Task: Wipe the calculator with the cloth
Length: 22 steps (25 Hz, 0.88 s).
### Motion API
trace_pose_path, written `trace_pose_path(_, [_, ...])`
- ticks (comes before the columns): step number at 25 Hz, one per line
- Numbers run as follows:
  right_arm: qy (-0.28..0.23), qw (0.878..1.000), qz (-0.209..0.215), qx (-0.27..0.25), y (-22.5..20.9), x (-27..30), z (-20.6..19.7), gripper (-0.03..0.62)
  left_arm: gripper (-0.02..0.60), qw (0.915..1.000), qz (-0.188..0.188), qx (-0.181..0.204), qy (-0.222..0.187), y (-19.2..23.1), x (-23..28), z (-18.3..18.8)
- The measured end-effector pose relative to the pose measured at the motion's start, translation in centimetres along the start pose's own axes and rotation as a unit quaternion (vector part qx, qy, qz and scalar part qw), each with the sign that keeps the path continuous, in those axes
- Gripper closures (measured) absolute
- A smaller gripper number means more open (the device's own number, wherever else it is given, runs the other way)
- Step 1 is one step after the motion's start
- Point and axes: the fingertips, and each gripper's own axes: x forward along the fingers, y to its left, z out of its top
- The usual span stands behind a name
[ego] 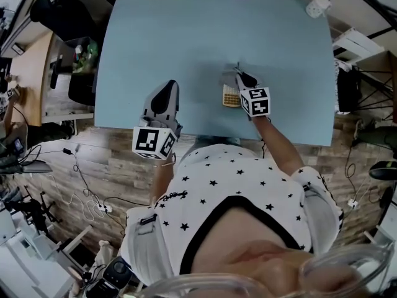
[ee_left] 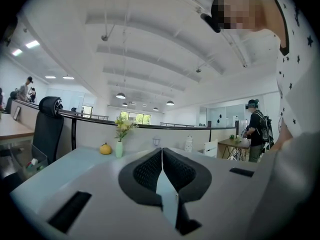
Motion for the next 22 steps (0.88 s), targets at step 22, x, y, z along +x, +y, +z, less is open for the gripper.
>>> trace_pose_path(22, [-0.001,0.997,-0.067,0.049,-5.7,-3.7,-2.1,0.562,0.551,0.9988,-0.05,0.005,-0.002,-2.4,3.1,0.4])
